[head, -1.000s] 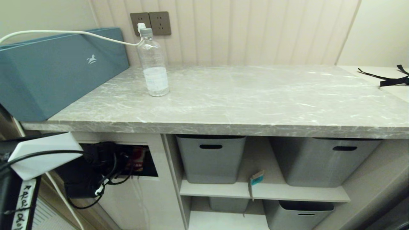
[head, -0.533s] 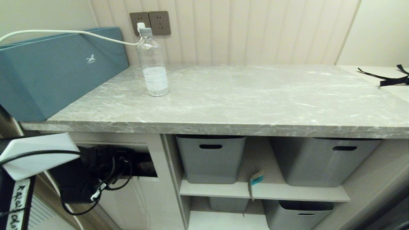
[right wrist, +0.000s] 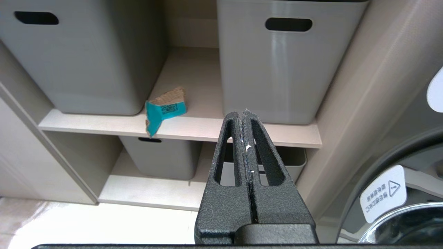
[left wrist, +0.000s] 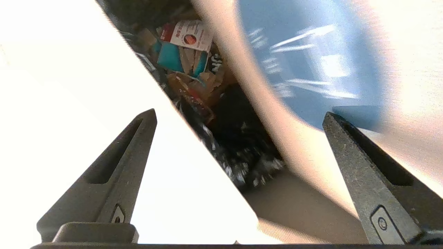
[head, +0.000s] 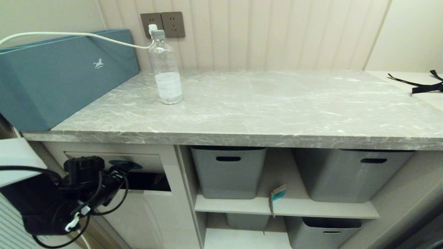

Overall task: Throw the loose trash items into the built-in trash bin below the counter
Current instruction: Put the garbage in the trash can

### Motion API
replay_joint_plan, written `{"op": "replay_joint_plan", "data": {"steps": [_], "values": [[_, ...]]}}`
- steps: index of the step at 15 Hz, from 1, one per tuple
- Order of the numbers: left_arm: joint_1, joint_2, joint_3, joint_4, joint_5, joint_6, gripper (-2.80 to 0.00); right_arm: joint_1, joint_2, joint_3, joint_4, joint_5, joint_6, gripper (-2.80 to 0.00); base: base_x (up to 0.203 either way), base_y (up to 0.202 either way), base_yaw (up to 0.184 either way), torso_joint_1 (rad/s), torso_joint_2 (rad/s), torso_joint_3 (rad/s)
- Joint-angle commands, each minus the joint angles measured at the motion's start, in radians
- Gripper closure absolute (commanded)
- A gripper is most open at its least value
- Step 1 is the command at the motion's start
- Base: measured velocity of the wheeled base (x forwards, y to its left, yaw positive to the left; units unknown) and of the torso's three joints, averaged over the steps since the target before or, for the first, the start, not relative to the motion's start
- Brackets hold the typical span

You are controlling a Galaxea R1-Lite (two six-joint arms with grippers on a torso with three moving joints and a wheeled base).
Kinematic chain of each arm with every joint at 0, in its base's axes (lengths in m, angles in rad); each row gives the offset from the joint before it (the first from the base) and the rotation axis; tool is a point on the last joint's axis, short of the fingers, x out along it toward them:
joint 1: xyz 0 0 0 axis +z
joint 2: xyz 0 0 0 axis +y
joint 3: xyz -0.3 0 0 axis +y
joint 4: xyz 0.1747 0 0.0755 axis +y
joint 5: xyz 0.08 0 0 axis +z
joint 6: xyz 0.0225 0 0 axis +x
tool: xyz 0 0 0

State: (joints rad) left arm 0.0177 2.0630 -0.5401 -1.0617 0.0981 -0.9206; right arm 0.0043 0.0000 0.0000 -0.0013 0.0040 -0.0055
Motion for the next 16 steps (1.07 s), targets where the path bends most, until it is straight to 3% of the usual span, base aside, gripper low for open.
{"op": "replay_joint_plan", "data": {"steps": [1,2,3,7,10,12,16], "values": [[0.001,-0.156,0.092,-0.008,0.001,-0.006,-2.8,0.0,0.0,0.0,0.0,0.001,-0.001,0.0,0.0,0.0,0.0,0.0,0.0,0.0],[0.001,-0.198,0.135,-0.008,0.002,-0.007,-2.8,0.0,-0.001,0.0,0.0,0.001,-0.001,0.0,0.0,0.0,0.0,0.0,0.0,0.0],[0.001,-0.237,0.181,-0.008,0.002,-0.007,0.0,0.0,-0.001,0.0,0.0,0.001,-0.001,0.0,0.0,0.0,0.0,0.0,0.0,0.0],[0.002,-0.39,0.355,-0.005,-0.003,0.009,0.0,0.0,-0.002,0.0,0.0,0.001,-0.001,0.0,0.0,0.0,0.0,0.0,0.0,0.0],[0.002,-0.524,0.501,0.005,-0.003,0.101,0.0,0.0,-0.002,0.0,0.0,0.001,-0.001,0.0,0.0,0.0,0.0,0.0,0.0,0.0],[0.01,-0.617,0.534,0.056,0.004,0.175,0.0,0.0,-0.002,0.0,0.0,0.001,-0.001,0.0,0.0,0.0,0.0,0.0,0.0,0.0],[0.031,-0.773,0.54,0.272,0.02,0.541,0.0,0.0,-0.002,0.0,0.0,0.001,-0.001,0.0,0.0,0.0,0.0,0.0,0.0,0.0]]}}
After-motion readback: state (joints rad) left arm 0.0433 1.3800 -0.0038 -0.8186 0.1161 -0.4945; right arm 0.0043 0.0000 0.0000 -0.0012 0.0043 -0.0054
